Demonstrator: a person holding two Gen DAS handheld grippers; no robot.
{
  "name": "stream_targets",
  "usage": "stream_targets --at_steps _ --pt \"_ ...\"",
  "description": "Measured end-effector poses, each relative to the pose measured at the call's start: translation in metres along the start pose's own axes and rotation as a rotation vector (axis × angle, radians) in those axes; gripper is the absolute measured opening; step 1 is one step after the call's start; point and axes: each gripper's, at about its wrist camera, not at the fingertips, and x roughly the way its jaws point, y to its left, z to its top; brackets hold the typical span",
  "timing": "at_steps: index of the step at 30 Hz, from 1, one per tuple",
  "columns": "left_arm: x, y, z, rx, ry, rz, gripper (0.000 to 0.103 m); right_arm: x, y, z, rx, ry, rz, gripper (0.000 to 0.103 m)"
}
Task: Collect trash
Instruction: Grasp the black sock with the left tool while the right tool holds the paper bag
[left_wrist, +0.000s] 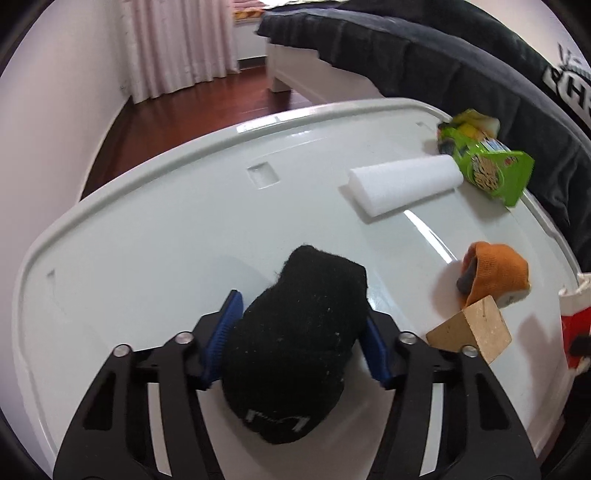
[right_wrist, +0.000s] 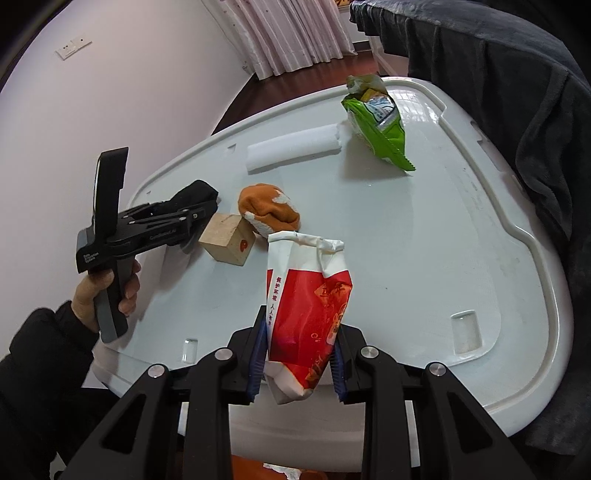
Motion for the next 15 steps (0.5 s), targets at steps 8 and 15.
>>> stream_targets --at_steps 8,15 --pt "-0.027 -0.004 -0.034 -0.182 -0.002 0.094 0.049 -0.001 0.008 0.001 -0.018 -0.015 0.009 0.029" --pt "-0.075 -0.029 -0.062 -0.249 -0.011 0.198 0.049 -0.005 0.006 -0.005 -0.028 -0.038 -0.032 0.029"
